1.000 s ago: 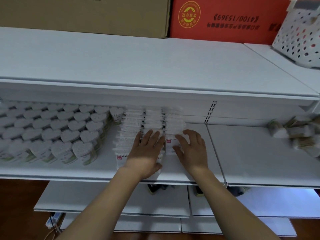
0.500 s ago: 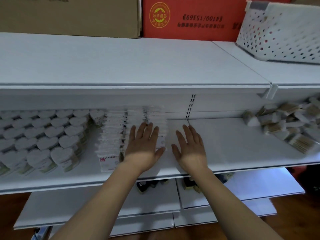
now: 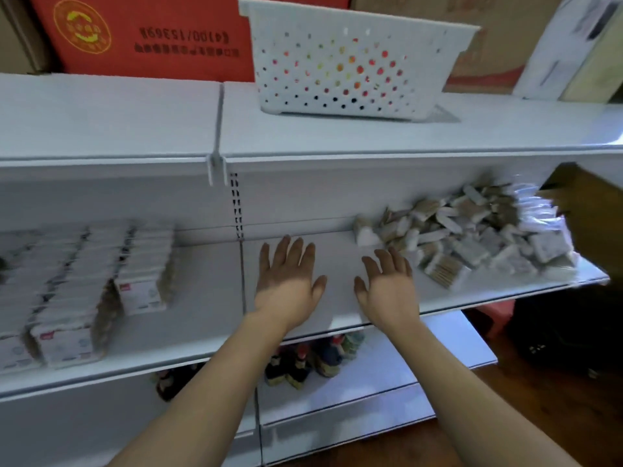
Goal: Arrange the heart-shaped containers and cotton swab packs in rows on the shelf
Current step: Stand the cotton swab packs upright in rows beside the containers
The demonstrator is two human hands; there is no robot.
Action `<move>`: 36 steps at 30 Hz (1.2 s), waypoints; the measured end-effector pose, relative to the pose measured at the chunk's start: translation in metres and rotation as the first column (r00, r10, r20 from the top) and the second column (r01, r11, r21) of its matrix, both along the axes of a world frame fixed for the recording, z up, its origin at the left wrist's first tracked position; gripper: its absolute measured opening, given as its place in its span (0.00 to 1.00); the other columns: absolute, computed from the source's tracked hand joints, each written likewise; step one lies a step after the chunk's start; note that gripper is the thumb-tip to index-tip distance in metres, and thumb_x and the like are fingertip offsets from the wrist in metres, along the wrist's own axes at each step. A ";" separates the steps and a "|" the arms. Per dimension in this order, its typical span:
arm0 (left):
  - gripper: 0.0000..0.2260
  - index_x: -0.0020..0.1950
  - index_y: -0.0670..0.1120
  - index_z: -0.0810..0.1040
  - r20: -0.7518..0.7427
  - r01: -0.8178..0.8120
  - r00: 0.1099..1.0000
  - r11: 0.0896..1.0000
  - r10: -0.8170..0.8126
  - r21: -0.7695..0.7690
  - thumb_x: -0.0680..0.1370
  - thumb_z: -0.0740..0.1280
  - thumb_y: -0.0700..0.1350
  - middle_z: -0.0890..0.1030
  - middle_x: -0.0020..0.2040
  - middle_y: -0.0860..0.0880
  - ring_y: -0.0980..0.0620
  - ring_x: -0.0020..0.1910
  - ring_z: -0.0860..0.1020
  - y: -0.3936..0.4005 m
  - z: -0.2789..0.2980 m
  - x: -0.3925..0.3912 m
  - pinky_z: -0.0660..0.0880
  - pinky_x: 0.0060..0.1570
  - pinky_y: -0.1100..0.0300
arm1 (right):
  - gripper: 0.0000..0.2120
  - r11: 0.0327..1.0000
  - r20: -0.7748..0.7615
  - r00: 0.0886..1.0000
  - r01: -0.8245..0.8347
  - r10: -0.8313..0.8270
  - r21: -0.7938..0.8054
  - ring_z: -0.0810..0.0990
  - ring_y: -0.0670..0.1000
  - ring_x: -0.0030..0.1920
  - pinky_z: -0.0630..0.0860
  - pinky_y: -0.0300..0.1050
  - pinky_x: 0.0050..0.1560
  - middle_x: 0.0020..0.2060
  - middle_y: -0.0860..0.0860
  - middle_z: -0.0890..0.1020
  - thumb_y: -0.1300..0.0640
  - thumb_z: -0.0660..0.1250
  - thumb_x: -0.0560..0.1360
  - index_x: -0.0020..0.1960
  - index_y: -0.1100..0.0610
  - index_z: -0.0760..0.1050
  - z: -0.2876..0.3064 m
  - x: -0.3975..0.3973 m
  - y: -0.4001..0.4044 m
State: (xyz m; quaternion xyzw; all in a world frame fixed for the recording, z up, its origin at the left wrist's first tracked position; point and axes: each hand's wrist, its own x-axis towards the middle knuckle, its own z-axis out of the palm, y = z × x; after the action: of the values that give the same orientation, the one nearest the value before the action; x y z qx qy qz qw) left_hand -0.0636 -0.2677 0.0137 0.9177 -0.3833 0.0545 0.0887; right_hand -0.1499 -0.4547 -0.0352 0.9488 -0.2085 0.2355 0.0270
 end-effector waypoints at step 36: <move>0.14 0.62 0.48 0.76 -0.787 -0.550 0.616 0.728 0.022 -0.410 0.81 0.65 0.54 0.81 0.57 0.48 0.47 0.54 0.80 -0.257 -0.027 -0.066 0.77 0.57 0.50 | 0.15 0.763 0.269 0.928 -0.365 0.256 0.533 0.79 0.52 0.56 0.74 0.42 0.51 0.59 0.49 0.80 0.51 0.64 0.79 0.63 0.56 0.78 0.003 -0.076 -0.195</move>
State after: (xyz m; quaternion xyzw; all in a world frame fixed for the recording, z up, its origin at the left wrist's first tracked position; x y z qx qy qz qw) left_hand -0.1296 -0.5250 -0.0135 0.8269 -0.1108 -0.1840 0.5197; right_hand -0.2258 -0.6501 -0.0327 0.9083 -0.1106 0.2474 -0.3188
